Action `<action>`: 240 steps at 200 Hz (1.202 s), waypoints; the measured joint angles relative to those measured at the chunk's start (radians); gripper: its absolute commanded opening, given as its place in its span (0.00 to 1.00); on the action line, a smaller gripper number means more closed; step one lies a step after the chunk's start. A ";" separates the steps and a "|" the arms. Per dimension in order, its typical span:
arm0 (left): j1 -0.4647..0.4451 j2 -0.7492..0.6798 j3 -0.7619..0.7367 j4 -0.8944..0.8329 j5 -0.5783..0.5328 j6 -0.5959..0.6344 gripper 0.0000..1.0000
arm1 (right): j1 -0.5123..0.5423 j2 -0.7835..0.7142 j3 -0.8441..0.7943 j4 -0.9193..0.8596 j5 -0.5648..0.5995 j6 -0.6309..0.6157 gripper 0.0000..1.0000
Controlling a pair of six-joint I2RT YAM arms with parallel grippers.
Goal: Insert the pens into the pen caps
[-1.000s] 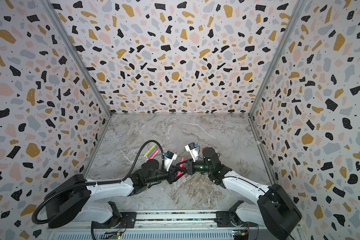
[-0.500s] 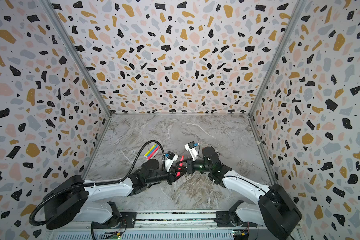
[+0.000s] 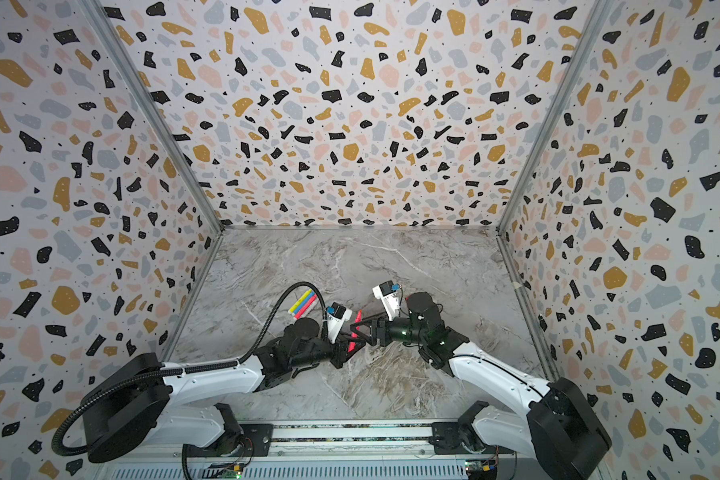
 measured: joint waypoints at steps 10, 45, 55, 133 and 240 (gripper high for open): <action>0.000 0.000 0.000 -0.013 -0.007 0.002 0.00 | -0.024 -0.027 0.000 -0.014 0.004 0.000 0.68; 0.000 -0.005 0.000 -0.042 -0.040 0.013 0.00 | -0.134 -0.084 0.015 -0.112 0.051 -0.006 0.67; 0.000 -0.011 0.000 -0.060 -0.055 0.019 0.00 | -0.168 -0.078 0.034 -0.164 0.079 -0.013 0.67; 0.000 -0.117 -0.033 -0.209 -0.190 0.069 0.00 | -0.259 0.262 0.395 -0.526 0.312 -0.181 0.65; 0.000 -0.237 -0.117 -0.240 -0.239 0.056 0.00 | -0.284 0.684 0.683 -0.671 0.421 -0.319 0.65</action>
